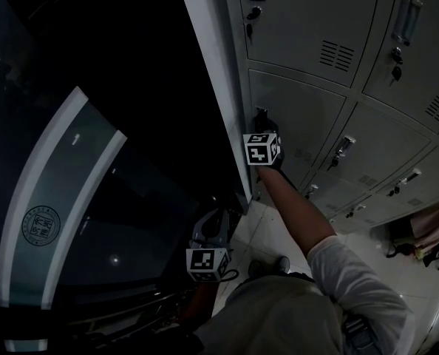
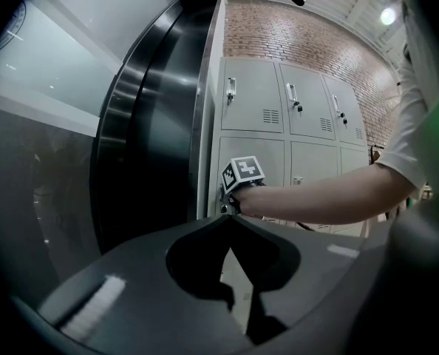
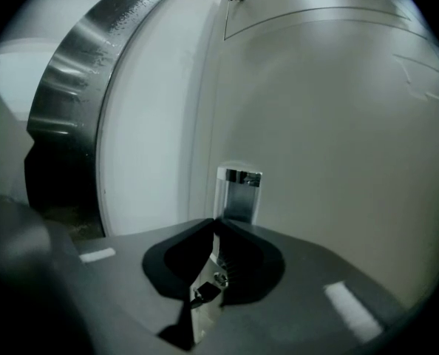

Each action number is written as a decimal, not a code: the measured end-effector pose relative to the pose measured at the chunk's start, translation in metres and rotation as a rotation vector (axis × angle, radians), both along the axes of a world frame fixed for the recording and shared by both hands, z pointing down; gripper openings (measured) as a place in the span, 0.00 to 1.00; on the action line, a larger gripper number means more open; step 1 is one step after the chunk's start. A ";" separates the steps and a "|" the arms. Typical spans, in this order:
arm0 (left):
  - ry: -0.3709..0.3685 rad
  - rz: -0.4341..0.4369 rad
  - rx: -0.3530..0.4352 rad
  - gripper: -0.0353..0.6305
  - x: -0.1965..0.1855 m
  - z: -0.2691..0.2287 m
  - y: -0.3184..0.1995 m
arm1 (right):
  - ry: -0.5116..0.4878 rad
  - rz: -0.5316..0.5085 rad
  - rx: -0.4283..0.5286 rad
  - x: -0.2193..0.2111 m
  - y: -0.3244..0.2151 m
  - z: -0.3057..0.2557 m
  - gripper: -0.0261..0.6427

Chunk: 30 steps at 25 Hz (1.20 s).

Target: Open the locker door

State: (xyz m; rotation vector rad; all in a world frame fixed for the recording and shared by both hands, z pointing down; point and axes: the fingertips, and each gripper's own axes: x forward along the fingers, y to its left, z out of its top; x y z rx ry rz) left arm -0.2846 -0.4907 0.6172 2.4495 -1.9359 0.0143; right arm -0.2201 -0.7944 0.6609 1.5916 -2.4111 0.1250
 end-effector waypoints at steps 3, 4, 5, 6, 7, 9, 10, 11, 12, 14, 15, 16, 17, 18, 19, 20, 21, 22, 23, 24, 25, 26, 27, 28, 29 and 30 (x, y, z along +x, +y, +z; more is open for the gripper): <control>0.004 0.005 0.011 0.15 -0.001 0.000 -0.004 | 0.004 -0.027 0.020 -0.001 0.006 -0.001 0.08; 0.002 0.007 0.018 0.15 -0.002 -0.001 -0.005 | 0.002 -0.040 0.025 -0.002 0.010 -0.002 0.08; 0.001 0.010 0.025 0.15 -0.002 -0.004 -0.006 | 0.000 -0.054 0.030 -0.004 0.016 -0.003 0.08; 0.002 0.013 0.029 0.15 -0.001 -0.007 -0.007 | 0.000 -0.069 0.038 -0.005 0.022 -0.004 0.08; 0.003 0.015 0.032 0.15 0.000 -0.009 -0.007 | 0.001 -0.085 0.047 -0.005 0.029 -0.004 0.08; 0.001 0.016 0.038 0.15 0.000 -0.013 -0.008 | -0.006 -0.119 0.062 -0.006 0.046 -0.006 0.09; -0.001 0.017 0.041 0.15 0.001 -0.015 -0.009 | -0.013 -0.137 0.068 -0.007 0.056 -0.007 0.09; -0.002 0.018 0.043 0.15 0.001 -0.017 -0.009 | -0.019 -0.156 0.076 -0.007 0.066 -0.008 0.09; -0.003 0.020 0.044 0.15 0.002 -0.018 -0.009 | -0.023 -0.177 0.084 -0.006 0.078 -0.010 0.09; -0.006 0.025 0.042 0.15 0.004 -0.016 -0.010 | -0.036 -0.220 0.100 -0.004 0.102 -0.013 0.10; -0.007 0.027 0.039 0.15 0.005 -0.014 -0.011 | -0.046 -0.240 0.108 -0.002 0.114 -0.014 0.10; -0.009 0.030 0.036 0.15 0.006 -0.012 -0.011 | -0.056 -0.257 0.116 0.001 0.126 -0.016 0.10; -0.011 0.034 0.032 0.15 0.008 -0.010 -0.011 | -0.064 -0.272 0.125 0.005 0.137 -0.018 0.10; -0.010 0.039 0.029 0.15 0.010 -0.008 -0.011 | -0.068 -0.286 0.133 0.009 0.149 -0.020 0.10; -0.007 0.044 0.028 0.15 0.012 -0.008 -0.010 | -0.068 -0.300 0.144 0.014 0.160 -0.022 0.11; -0.004 0.049 0.026 0.15 0.014 -0.008 -0.009 | -0.064 -0.316 0.158 0.020 0.172 -0.024 0.11; -0.002 0.054 0.022 0.15 0.017 -0.009 -0.008 | -0.058 -0.333 0.175 0.026 0.184 -0.027 0.11; -0.003 0.061 0.019 0.15 0.020 -0.010 -0.008 | -0.055 -0.351 0.194 0.033 0.195 -0.029 0.11; -0.005 0.069 0.018 0.15 0.022 -0.011 -0.007 | -0.054 -0.368 0.212 0.040 0.207 -0.031 0.11; -0.005 0.077 0.017 0.15 0.025 -0.013 -0.008 | -0.053 -0.382 0.228 0.048 0.217 -0.033 0.11; -0.006 0.085 0.015 0.15 0.028 -0.013 -0.008 | -0.050 -0.392 0.242 0.057 0.226 -0.035 0.12; -0.007 0.092 0.014 0.15 0.032 -0.014 -0.009 | -0.048 -0.398 0.251 0.066 0.234 -0.037 0.11; -0.006 0.099 0.015 0.15 0.035 -0.016 -0.010 | -0.048 -0.401 0.257 0.075 0.242 -0.038 0.11; -0.005 0.105 0.017 0.15 0.039 -0.017 -0.010 | -0.051 -0.402 0.261 0.084 0.249 -0.038 0.11; -0.004 0.111 0.018 0.15 0.043 -0.018 -0.011 | -0.057 -0.399 0.262 0.093 0.255 -0.039 0.11; -0.002 0.116 0.018 0.15 0.046 -0.017 -0.011 | -0.065 -0.394 0.261 0.101 0.261 -0.040 0.06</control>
